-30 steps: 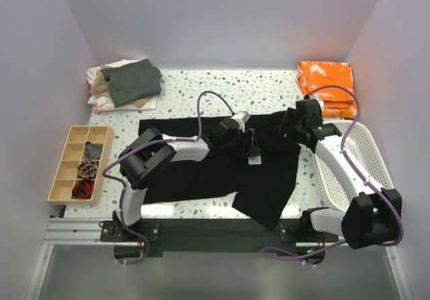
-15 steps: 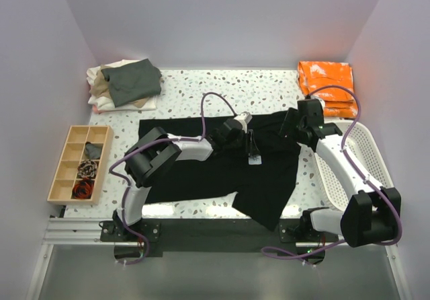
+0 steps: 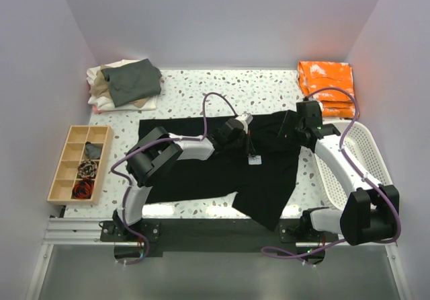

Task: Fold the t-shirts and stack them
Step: Fold the flattened tshirt in 1/3 of the way

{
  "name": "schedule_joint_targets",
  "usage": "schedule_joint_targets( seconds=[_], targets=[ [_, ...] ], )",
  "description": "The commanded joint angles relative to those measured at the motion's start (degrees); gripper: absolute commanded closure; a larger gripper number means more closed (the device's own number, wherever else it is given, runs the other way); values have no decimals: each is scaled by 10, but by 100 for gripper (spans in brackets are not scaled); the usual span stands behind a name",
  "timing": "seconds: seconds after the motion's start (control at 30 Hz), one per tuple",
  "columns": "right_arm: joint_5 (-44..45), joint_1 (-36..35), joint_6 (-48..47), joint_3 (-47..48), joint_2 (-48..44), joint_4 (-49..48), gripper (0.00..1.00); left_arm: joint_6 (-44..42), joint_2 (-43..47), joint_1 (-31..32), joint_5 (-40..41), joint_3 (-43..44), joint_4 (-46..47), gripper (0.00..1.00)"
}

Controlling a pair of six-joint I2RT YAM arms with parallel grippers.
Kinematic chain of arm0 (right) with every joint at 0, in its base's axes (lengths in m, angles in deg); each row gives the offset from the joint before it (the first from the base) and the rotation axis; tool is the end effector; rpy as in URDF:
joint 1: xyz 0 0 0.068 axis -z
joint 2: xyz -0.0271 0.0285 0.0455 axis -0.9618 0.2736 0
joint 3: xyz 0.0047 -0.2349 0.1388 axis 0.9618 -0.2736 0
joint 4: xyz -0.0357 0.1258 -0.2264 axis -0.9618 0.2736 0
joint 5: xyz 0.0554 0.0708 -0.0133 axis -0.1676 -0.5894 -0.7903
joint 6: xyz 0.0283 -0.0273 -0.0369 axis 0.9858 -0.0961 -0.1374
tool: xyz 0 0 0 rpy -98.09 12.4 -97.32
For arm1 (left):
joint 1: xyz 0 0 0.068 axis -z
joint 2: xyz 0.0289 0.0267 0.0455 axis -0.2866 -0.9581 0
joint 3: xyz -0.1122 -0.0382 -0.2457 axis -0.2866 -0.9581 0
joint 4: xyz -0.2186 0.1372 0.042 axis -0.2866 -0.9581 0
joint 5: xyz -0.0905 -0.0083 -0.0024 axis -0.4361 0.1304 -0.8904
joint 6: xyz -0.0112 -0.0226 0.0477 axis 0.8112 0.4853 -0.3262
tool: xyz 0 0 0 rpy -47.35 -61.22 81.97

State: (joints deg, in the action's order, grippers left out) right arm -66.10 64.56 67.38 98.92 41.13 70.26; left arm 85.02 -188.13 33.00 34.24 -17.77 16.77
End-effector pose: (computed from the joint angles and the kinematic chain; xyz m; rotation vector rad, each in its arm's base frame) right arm 0.2600 0.0369 0.2555 0.4501 2.3851 0.0543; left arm 0.2826 -0.3422 0.1322 0.2385 2.4048 -1.0337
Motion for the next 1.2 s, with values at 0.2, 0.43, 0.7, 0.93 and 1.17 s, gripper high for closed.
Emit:
schedule_joint_targets(
  seconds=[0.2,0.43,0.7,0.93,1.17],
  targets=[
    [4,4,-6,-7,-5,-22,26,-42,28,8,23,26,-33,100],
    [3,4,-6,-12,-4,-25,26,-63,52,12,36,23,-57,100],
    [2,6,-7,-15,-1,-30,26,-61,53,15,40,1,-50,100],
    [0,8,-7,-18,-1,-32,25,-51,51,16,44,-9,-45,62],
    [2,10,-11,-18,-1,-31,25,-44,30,16,44,0,-34,63]
  ],
)
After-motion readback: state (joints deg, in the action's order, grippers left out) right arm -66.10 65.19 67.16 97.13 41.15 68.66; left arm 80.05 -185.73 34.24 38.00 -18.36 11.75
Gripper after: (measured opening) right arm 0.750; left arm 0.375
